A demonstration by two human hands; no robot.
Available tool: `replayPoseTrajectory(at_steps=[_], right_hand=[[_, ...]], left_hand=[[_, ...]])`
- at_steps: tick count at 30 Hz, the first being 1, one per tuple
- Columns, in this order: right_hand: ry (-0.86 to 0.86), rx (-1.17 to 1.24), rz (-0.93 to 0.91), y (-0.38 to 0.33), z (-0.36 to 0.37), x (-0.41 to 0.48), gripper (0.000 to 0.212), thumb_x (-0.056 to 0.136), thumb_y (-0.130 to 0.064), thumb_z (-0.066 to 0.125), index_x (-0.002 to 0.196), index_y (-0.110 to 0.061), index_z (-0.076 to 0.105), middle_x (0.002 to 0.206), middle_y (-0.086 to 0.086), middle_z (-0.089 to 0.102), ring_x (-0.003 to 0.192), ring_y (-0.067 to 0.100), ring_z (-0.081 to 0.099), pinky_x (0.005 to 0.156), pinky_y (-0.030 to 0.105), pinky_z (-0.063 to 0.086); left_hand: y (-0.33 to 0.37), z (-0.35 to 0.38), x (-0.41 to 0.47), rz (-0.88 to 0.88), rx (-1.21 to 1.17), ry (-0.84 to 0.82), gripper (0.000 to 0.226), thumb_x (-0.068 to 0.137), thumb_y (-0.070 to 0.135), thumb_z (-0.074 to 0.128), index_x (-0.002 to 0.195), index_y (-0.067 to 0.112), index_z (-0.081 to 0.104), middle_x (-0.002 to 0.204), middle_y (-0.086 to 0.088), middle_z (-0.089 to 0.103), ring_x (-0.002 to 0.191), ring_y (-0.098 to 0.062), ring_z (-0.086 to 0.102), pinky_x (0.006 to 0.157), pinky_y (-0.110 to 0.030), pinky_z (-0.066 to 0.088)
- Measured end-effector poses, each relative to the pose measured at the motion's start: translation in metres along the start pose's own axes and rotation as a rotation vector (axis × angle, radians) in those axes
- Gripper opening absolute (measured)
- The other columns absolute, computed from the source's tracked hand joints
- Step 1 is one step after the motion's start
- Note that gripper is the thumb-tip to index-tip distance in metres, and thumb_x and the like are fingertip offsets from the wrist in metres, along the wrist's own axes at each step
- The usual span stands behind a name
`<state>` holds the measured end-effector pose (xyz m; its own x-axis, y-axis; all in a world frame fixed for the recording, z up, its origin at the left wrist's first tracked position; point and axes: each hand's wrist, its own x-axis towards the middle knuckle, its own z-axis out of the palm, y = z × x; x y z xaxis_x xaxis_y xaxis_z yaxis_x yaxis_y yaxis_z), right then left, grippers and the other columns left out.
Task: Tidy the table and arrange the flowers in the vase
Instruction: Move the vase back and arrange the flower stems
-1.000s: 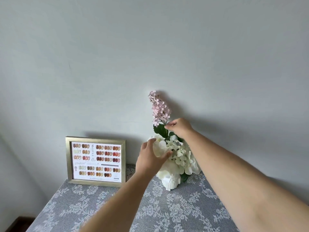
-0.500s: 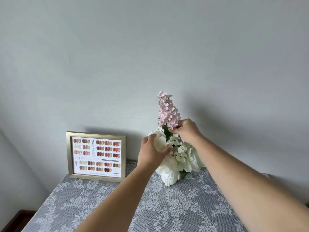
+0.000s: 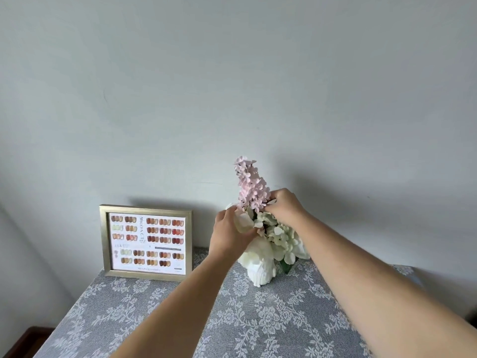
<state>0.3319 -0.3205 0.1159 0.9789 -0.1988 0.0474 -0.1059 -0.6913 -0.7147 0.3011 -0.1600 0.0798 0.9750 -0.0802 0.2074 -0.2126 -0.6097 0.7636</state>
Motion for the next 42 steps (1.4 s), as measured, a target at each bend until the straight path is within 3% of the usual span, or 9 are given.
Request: replayPoseTrajectory(at_steps=[4, 9, 12, 18, 21, 26, 34, 38, 42], right_hand=[[0.021, -0.048, -0.03, 0.003, 0.002, 0.0, 0.013, 0.074, 0.0, 0.062, 0.078, -0.012, 0.067, 0.07, 0.002, 0.062, 0.058, 0.018, 0.057, 0.051, 0.026, 0.041], [0.037, -0.084, -0.041, -0.001, 0.007, -0.002, 0.018, 0.074, 0.0, 0.059, 0.076, -0.018, 0.059, 0.078, 0.008, 0.063, 0.072, 0.03, 0.062, 0.064, 0.038, 0.05], [0.012, -0.006, -0.036, 0.004, 0.003, -0.003, 0.015, 0.077, -0.003, 0.063, 0.083, -0.016, 0.066, 0.085, 0.009, 0.067, 0.061, 0.022, 0.059, 0.053, 0.031, 0.044], [-0.058, 0.11, -0.083, 0.005, -0.02, -0.009, 0.021, 0.079, -0.011, 0.065, 0.08, -0.031, 0.07, 0.078, -0.016, 0.061, 0.042, -0.006, 0.052, 0.039, 0.01, 0.035], [-0.082, 0.071, -0.077, 0.001, -0.014, -0.007, 0.019, 0.078, -0.012, 0.065, 0.083, -0.028, 0.071, 0.078, -0.015, 0.062, 0.066, 0.002, 0.06, 0.055, 0.017, 0.045], [-0.037, 0.085, -0.056, -0.001, -0.001, -0.002, 0.019, 0.073, -0.025, 0.076, 0.059, -0.031, 0.064, 0.07, -0.008, 0.067, 0.06, 0.008, 0.058, 0.059, 0.026, 0.047], [0.005, -0.03, -0.072, 0.001, 0.008, 0.002, 0.009, 0.076, -0.02, 0.068, 0.082, -0.027, 0.071, 0.085, -0.002, 0.07, 0.078, 0.021, 0.065, 0.071, 0.036, 0.053], [0.039, -0.062, -0.078, 0.0, 0.007, -0.003, 0.009, 0.078, -0.025, 0.067, 0.086, -0.027, 0.07, 0.082, -0.005, 0.066, 0.076, 0.022, 0.063, 0.064, 0.029, 0.046], [0.047, 0.002, -0.095, 0.002, -0.006, -0.016, 0.014, 0.082, -0.036, 0.062, 0.089, -0.025, 0.066, 0.084, -0.005, 0.067, 0.074, 0.019, 0.063, 0.071, 0.034, 0.05]], left_hand=[[0.0, 0.002, 0.001, 0.001, -0.002, -0.009, 0.077, 0.069, 0.041, 0.072, 0.135, 0.022, 0.037, 0.129, -0.002, 0.045, 0.095, -0.01, 0.046, 0.081, -0.022, 0.036], [-0.001, 0.002, 0.002, 0.0, 0.013, -0.008, 0.075, 0.07, 0.04, 0.071, 0.134, 0.02, 0.038, 0.129, -0.002, 0.046, 0.104, -0.016, 0.05, 0.081, -0.024, 0.037], [-0.001, 0.0, 0.001, 0.012, 0.02, -0.004, 0.073, 0.07, 0.041, 0.07, 0.133, 0.022, 0.038, 0.131, -0.003, 0.046, 0.105, -0.017, 0.05, 0.081, -0.025, 0.037], [0.004, -0.009, -0.006, -0.003, 0.109, -0.026, 0.099, 0.056, 0.078, 0.061, 0.135, 0.029, 0.03, 0.14, 0.0, 0.038, 0.116, -0.021, 0.052, 0.087, -0.035, 0.046], [0.006, -0.007, -0.009, 0.008, 0.064, -0.049, 0.105, 0.054, 0.071, 0.069, 0.138, 0.024, 0.029, 0.142, -0.002, 0.037, 0.122, -0.021, 0.047, 0.094, -0.035, 0.042], [0.005, -0.005, -0.008, 0.013, 0.033, -0.063, 0.103, 0.056, 0.056, 0.079, 0.138, 0.017, 0.031, 0.136, -0.003, 0.042, 0.117, -0.02, 0.047, 0.09, -0.028, 0.039], [-0.002, -0.001, -0.003, 0.01, 0.013, -0.048, 0.103, 0.056, 0.057, 0.079, 0.138, 0.015, 0.033, 0.138, -0.002, 0.044, 0.122, -0.018, 0.044, 0.089, -0.023, 0.031], [-0.001, -0.003, -0.002, 0.021, 0.034, -0.063, 0.108, 0.055, 0.061, 0.078, 0.141, 0.017, 0.028, 0.141, -0.002, 0.04, 0.126, -0.019, 0.042, 0.099, -0.031, 0.036], [-0.001, -0.012, -0.007, 0.018, 0.143, -0.024, 0.11, 0.051, 0.075, 0.068, 0.14, 0.026, 0.026, 0.144, 0.003, 0.035, 0.125, -0.02, 0.044, 0.096, -0.04, 0.045]])
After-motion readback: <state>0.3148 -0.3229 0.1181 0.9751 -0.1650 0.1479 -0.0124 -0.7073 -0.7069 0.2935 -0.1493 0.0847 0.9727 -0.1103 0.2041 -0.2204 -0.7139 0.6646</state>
